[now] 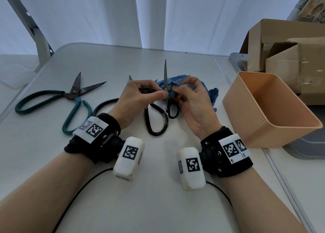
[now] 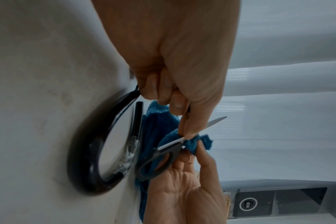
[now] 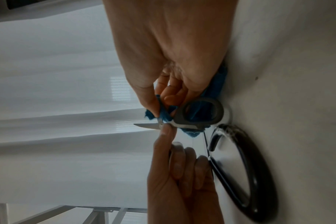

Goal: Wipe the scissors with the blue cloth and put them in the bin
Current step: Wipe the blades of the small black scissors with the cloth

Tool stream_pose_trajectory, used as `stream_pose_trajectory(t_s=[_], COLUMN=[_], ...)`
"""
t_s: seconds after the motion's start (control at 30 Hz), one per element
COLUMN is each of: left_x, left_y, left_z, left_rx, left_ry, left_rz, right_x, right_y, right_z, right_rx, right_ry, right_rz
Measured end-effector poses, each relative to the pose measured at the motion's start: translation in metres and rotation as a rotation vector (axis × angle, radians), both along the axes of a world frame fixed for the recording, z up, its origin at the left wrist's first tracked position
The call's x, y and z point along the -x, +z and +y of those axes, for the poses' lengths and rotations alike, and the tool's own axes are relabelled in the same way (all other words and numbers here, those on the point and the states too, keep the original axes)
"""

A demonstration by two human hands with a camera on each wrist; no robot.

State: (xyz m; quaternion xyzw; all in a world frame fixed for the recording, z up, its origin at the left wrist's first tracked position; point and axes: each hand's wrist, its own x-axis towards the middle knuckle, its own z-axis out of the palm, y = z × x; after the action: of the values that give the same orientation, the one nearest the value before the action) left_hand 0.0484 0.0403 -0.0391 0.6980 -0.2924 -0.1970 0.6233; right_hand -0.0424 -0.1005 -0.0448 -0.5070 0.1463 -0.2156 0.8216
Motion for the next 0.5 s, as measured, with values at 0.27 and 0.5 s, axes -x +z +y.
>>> stream_pose_trajectory(t_s=[0.27,0.5], left_x=[-0.0007,-0.0008], left_y=[-0.0002,-0.0005], left_z=[0.0010,0.0012], left_rx=[0.011,0.014], left_ry=[-0.007,-0.026], left_rz=[0.055,0.047], right_x=[0.0023,0.0019], right_y=[0.0021,0.0014], right_z=[-0.0027,-0.0012], right_rx=[-0.052,-0.048], right_ry=[0.060,0.017], right_rz=[-0.064,-0.072])
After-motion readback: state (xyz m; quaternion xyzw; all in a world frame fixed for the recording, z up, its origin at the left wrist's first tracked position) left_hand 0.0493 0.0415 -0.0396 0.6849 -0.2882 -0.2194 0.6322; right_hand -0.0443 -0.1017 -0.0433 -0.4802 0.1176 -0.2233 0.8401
